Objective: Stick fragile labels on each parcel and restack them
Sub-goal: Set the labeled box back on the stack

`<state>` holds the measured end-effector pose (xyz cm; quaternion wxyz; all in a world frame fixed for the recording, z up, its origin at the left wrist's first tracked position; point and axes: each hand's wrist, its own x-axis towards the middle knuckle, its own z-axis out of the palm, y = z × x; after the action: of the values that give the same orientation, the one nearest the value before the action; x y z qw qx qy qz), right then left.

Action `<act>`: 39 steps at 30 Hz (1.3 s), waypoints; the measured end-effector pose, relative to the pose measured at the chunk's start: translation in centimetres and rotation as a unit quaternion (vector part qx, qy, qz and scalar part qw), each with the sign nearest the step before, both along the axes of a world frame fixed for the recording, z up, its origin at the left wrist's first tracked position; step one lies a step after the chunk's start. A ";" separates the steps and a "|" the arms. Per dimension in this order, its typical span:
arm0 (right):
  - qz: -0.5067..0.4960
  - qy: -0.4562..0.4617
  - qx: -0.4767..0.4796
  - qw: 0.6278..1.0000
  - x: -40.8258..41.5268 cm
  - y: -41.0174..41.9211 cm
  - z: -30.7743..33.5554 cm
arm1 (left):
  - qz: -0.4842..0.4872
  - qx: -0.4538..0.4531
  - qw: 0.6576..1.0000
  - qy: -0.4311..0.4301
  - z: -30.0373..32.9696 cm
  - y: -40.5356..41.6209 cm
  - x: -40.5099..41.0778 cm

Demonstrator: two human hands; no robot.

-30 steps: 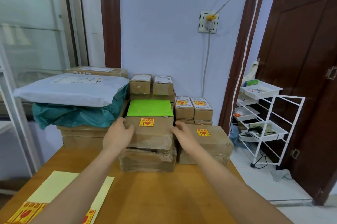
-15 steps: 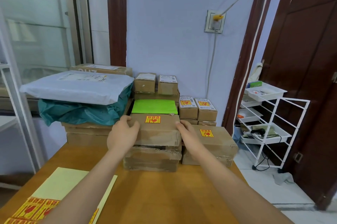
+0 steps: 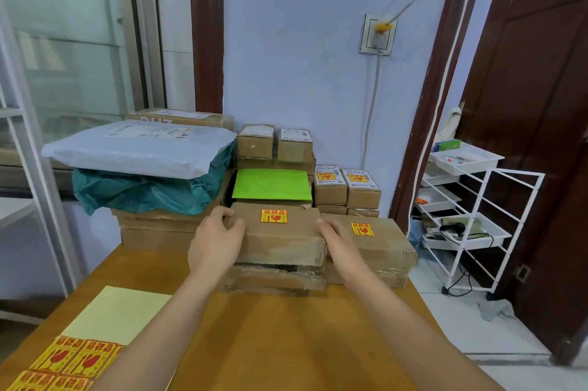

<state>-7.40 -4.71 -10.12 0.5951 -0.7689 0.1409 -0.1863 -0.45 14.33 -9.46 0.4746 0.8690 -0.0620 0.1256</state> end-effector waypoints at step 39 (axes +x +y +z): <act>-0.053 -0.178 0.103 0.977 -6.6 -11.8 0.9 | -0.237 -0.415 0.861 0.175 2.6 -12.4 -3.3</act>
<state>-14.04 -16.51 -9.20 0.6762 -0.6493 0.0919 -0.3356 -3.78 1.96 -6.81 0.8097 0.5586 -0.1237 -0.1309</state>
